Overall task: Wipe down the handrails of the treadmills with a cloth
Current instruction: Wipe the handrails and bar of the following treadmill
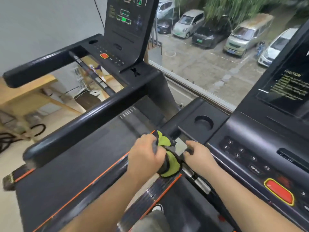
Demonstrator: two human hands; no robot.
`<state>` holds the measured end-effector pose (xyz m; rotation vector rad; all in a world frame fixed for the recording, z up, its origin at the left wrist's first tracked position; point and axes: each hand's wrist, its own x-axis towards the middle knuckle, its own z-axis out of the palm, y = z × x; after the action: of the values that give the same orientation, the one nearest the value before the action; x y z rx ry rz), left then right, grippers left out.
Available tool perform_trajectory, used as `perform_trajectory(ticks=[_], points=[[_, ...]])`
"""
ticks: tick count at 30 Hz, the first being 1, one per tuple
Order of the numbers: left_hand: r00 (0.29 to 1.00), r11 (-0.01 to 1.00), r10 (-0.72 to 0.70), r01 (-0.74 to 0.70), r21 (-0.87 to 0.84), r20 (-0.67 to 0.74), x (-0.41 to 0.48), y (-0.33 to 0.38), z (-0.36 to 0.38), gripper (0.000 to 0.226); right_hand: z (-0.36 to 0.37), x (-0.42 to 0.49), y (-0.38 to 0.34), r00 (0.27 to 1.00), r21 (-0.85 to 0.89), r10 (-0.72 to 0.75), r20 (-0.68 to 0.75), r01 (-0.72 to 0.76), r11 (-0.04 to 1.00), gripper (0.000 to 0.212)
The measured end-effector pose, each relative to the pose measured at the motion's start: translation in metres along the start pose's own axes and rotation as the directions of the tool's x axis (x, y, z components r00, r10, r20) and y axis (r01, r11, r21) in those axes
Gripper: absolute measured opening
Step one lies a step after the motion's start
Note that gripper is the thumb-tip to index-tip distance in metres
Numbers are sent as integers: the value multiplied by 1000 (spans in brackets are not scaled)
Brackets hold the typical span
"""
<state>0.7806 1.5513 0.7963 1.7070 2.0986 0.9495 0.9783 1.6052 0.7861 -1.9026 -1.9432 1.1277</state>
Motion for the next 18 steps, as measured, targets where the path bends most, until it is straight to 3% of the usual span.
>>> perform_trajectory(ticks=[3,5,6,8,10,13,18], points=[[992,996,44,-33,88,-122,24,-30,-26,20,12,6,-4,992,-45,70,107,-65,997,73],[995,957,97,-87,276,-20,30,-46,-18,18,14,12,-11,981,-134,130,143,-111,985,81],[993,930,101,-118,349,67,26,-53,-8,24,14,14,-14,976,-173,163,146,-136,975,80],[972,907,87,-168,385,219,15,-64,11,43,19,16,-17,970,-236,198,144,-161,958,55],[955,864,89,-216,454,284,14,-70,21,54,25,17,-17,967,-302,212,140,-163,939,37],[938,805,131,-290,518,321,29,-72,26,61,28,16,-24,964,-324,246,102,-201,925,32],[897,856,124,-313,411,424,75,-46,53,64,30,16,-30,948,-323,316,45,-285,902,31]])
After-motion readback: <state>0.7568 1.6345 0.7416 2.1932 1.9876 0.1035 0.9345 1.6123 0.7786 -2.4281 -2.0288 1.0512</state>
